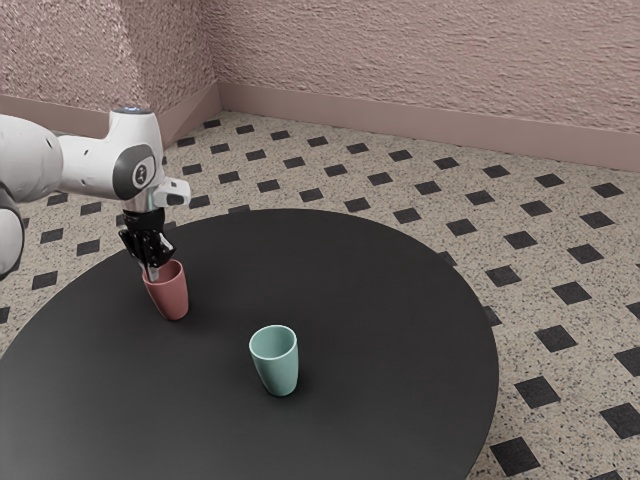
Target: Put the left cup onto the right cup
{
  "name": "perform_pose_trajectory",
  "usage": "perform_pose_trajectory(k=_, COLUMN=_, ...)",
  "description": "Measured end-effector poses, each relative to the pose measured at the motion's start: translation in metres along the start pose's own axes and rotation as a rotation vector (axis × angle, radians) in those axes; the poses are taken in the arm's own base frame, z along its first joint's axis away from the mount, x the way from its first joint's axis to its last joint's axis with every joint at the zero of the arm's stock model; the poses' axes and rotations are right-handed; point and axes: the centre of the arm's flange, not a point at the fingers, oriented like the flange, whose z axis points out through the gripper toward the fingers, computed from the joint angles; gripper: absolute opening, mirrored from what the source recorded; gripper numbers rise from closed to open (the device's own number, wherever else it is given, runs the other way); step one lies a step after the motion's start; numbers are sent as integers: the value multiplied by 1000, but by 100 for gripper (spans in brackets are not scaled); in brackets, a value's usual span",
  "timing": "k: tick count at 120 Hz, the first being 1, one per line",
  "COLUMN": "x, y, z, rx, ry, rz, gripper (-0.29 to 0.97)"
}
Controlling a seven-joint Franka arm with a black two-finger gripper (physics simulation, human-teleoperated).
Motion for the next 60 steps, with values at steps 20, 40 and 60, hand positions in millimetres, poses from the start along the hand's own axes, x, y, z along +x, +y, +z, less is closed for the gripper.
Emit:
perform_pose_trajectory(k=20, x=0, y=0, z=0, rx=5, ry=0, rz=1, gripper=-9)
perform_pose_trajectory(k=40, x=0, y=0, z=-2, rx=9, ry=2, rz=2, gripper=-10)
perform_pose_trajectory(k=60, x=0, y=2, z=-6, rx=13, ry=8, rz=5, gripper=-10)
